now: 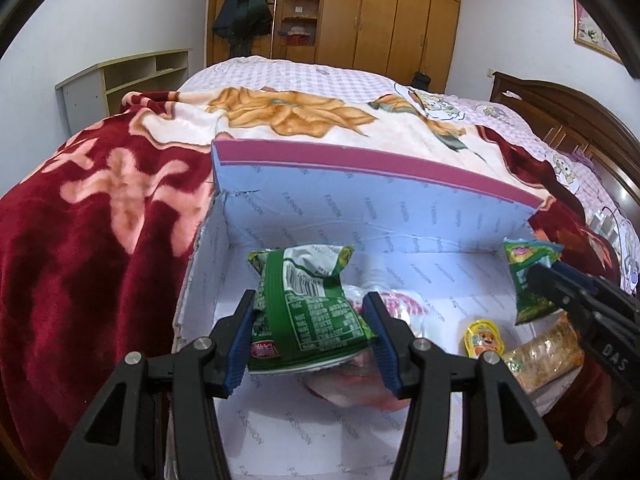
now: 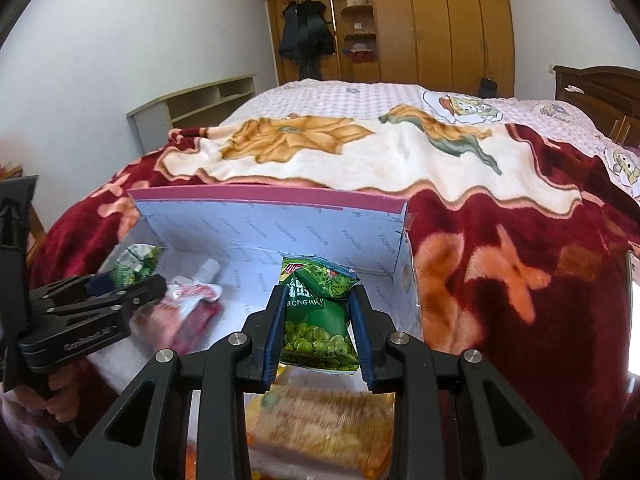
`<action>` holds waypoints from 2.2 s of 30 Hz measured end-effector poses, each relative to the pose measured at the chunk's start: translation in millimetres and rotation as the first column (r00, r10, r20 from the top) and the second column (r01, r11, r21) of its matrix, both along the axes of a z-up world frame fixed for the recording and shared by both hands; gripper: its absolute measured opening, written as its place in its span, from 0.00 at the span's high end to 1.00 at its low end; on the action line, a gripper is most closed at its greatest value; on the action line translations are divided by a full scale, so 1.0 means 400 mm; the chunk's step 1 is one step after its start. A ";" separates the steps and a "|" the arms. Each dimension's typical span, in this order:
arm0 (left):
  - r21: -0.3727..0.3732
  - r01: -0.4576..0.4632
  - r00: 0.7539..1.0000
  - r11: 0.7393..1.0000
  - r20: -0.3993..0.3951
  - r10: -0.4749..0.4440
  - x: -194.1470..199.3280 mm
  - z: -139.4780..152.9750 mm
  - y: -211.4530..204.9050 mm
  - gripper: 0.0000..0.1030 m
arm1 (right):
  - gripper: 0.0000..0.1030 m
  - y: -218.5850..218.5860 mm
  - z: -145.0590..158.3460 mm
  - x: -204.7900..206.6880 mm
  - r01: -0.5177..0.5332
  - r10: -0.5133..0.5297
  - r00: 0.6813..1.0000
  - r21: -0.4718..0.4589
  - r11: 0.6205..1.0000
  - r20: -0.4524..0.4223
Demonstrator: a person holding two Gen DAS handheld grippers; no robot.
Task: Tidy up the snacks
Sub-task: 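Release the chip bag into the box with the left gripper while the right lowers and releases the pea bag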
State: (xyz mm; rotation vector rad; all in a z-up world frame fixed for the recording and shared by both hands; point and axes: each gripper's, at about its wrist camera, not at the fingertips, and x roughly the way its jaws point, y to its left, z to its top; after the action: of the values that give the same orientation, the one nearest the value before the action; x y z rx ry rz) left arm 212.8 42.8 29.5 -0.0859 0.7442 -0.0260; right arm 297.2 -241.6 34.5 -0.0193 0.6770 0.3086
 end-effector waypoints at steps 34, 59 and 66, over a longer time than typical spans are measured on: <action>0.018 -0.041 0.999 0.999 0.005 0.041 -0.010 0.026 0.008 0.32 | 0.56 -0.012 -0.001 0.005 0.009 -0.009 1.000 0.013 1.000 0.004; 0.001 0.014 0.999 1.000 0.036 -0.014 -0.164 0.104 -0.035 0.32 | 0.56 -0.013 0.045 -0.150 -0.036 0.035 0.999 0.054 0.998 0.018; -0.017 0.033 0.999 0.999 0.023 -0.033 -0.213 0.102 -0.044 0.32 | 0.56 -0.014 0.036 -0.195 -0.051 0.051 0.999 0.062 0.997 0.008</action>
State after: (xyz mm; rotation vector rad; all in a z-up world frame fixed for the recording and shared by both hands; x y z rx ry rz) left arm 127.8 25.2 70.4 -0.0895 0.7223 -0.0645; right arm 219.2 -247.2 49.1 0.0220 0.6610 0.3784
